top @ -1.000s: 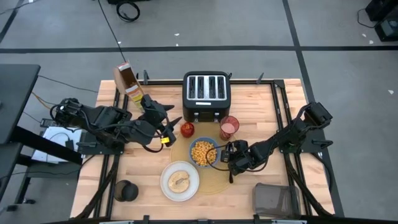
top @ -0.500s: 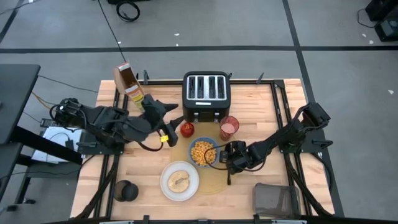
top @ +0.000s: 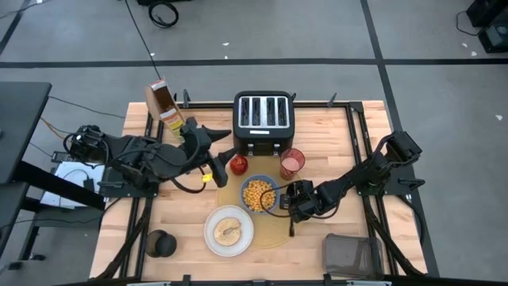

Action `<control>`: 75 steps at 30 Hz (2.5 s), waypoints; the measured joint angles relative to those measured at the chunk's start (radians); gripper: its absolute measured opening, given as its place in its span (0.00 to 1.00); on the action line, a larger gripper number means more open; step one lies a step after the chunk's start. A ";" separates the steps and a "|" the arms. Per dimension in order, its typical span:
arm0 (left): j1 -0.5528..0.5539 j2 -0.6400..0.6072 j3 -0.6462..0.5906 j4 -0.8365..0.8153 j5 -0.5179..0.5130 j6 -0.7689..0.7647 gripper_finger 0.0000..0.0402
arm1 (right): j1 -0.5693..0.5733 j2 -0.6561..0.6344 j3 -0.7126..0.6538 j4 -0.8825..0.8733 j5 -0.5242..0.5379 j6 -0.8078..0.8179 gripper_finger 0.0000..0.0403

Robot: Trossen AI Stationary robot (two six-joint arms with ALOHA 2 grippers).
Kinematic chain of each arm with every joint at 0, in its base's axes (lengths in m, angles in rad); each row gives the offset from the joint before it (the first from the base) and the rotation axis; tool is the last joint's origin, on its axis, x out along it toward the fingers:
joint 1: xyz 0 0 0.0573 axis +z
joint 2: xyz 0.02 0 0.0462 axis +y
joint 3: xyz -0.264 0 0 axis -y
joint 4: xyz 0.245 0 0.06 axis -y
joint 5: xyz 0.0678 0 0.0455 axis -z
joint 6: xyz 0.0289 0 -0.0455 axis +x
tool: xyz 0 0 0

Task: Arrange a breakfast setting
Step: Put the spoon on the placemat to the right of the bowl, then return to Home Position

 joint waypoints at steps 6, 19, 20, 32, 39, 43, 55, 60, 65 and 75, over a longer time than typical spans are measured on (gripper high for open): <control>0.000 0.000 0.000 -0.001 0.000 0.000 0.58 | 0.000 -0.022 -0.004 -0.013 -0.004 -0.046 0.23; 0.000 0.002 -0.001 0.002 0.033 -0.031 0.58 | 0.018 -0.318 -0.005 -0.086 -0.027 -0.364 0.28; 0.000 0.006 -0.008 0.017 0.035 -0.031 0.58 | 0.026 -0.355 -0.005 -0.071 -0.026 -0.453 0.28; 0.068 0.012 -0.348 0.561 0.304 0.134 0.40 | 0.076 -0.757 -0.003 0.225 0.075 -1.590 0.20; 0.217 -0.018 -0.300 0.631 0.513 0.267 0.19 | 0.051 -1.025 -0.002 0.292 0.056 -2.105 0.06; 0.264 -0.019 -0.271 0.676 0.517 0.257 0.14 | 0.051 -1.175 -0.002 0.287 0.112 -2.292 0.02; 0.312 -0.018 -0.254 0.786 0.523 0.271 0.13 | -0.027 -1.324 -0.002 0.277 0.282 -2.271 0.09; 0.343 -0.018 -0.254 0.737 0.574 0.289 0.13 | -0.113 -1.240 -0.018 0.264 0.113 -2.192 0.09; 0.354 -0.018 -0.254 0.664 0.582 0.237 0.13 | -0.268 -1.114 -0.057 0.271 -0.051 -2.146 0.09; 0.363 -0.020 -0.254 0.686 0.580 0.150 0.13 | -0.731 -0.942 -0.077 0.371 -0.278 -2.186 0.09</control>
